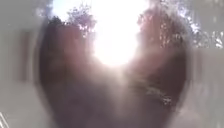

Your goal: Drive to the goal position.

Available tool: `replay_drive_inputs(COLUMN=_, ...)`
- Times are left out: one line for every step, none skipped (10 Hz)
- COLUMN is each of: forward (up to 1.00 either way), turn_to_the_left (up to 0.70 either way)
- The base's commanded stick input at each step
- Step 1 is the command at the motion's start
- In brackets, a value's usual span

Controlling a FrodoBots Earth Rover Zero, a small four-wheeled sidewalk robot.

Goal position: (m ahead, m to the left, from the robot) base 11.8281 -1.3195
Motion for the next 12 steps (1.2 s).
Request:
replay_drive_inputs(forward=1.00, turn_to_the_left=0.00)
replay_drive_inputs(forward=1.00, turn_to_the_left=0.00)
replay_drive_inputs(forward=1.00, turn_to_the_left=0.00)
replay_drive_inputs(forward=1.00, turn_to_the_left=0.00)
replay_drive_inputs(forward=1.00, turn_to_the_left=0.00)
replay_drive_inputs(forward=1.00, turn_to_the_left=0.00)
replay_drive_inputs(forward=1.00, turn_to_the_left=0.00)
replay_drive_inputs(forward=1.00, turn_to_the_left=0.00)
replay_drive_inputs(forward=1.00, turn_to_the_left=0.00)
replay_drive_inputs(forward=1.00, turn_to_the_left=0.00)
replay_drive_inputs(forward=1.00, turn_to_the_left=0.00)
replay_drive_inputs(forward=1.00, turn_to_the_left=0.00)
